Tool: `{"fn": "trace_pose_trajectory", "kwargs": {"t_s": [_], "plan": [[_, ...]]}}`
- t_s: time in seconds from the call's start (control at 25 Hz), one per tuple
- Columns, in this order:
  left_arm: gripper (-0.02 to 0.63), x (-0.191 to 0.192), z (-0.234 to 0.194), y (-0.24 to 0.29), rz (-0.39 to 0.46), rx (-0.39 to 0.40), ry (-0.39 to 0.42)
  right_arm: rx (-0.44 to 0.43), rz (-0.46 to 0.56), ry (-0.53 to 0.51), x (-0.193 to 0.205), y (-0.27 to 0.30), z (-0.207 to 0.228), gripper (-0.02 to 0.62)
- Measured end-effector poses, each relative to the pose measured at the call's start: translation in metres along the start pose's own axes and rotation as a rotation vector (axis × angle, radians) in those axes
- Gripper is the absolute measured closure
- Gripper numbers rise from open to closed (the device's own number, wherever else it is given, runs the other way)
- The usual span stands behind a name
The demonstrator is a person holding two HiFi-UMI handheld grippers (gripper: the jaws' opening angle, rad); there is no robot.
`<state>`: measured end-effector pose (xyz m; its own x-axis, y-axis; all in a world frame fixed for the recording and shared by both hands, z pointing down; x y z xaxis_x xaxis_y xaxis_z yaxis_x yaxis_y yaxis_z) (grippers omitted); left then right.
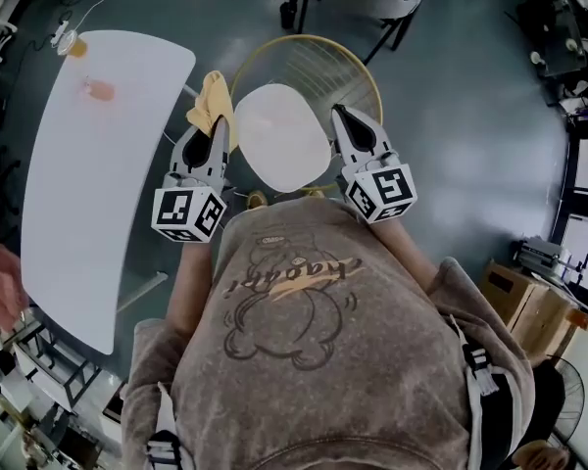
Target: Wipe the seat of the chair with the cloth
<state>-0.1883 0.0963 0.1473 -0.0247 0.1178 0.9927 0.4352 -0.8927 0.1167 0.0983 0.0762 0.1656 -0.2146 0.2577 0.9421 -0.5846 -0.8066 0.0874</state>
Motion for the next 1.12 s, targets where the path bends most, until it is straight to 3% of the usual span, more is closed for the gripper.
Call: {"fn": "trace_pose_trajectory", "kwargs": {"t_s": [0.24, 0.6, 1.12], "plan": [[0.56, 0.024, -0.003, 0.001, 0.025, -0.064, 0.095, -0.01, -0.003, 0.021, 0.014, 0.002, 0.006, 0.571], [0.56, 0.053, 0.004, 0.009, -0.034, -0.047, 0.061, 0.013, -0.028, 0.049, 0.027, 0.009, 0.012, 0.571], [0.56, 0.051, 0.003, 0.017, -0.048, -0.033, 0.042, 0.066, -0.034, 0.004, 0.027, 0.013, 0.017, 0.571]]}}
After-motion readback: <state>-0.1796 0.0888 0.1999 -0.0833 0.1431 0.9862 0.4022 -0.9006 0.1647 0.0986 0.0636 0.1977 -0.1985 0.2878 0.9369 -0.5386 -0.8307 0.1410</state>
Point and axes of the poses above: the fingertips, and each gripper's own axes: y forward along the fingers, z to its right, x out of its underside, the point moved 9 cm from there along -y, backward along the fingers, and after that the axes turned 11 degrees about y, right-handed, at the moved point
